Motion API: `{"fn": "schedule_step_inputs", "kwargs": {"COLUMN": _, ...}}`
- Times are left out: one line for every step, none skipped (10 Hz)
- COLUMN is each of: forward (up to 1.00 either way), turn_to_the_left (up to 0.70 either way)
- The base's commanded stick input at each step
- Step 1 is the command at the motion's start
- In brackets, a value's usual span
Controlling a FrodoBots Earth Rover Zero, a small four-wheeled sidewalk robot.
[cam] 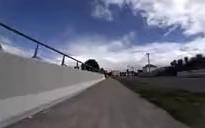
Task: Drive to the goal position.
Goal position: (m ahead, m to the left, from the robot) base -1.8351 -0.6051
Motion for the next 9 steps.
{"fn": "schedule_step_inputs", "kwargs": {"forward": 0.7, "turn_to_the_left": 0.0}}
{"fn": "schedule_step_inputs", "kwargs": {"forward": 0.7, "turn_to_the_left": 0.0}}
{"fn": "schedule_step_inputs", "kwargs": {"forward": 0.7, "turn_to_the_left": 0.0}}
{"fn": "schedule_step_inputs", "kwargs": {"forward": 0.7, "turn_to_the_left": 0.0}}
{"fn": "schedule_step_inputs", "kwargs": {"forward": 0.7, "turn_to_the_left": 0.0}}
{"fn": "schedule_step_inputs", "kwargs": {"forward": 0.7, "turn_to_the_left": 0.0}}
{"fn": "schedule_step_inputs", "kwargs": {"forward": 0.7, "turn_to_the_left": 0.0}}
{"fn": "schedule_step_inputs", "kwargs": {"forward": 0.7, "turn_to_the_left": 0.0}}
{"fn": "schedule_step_inputs", "kwargs": {"forward": 0.7, "turn_to_the_left": 0.0}}
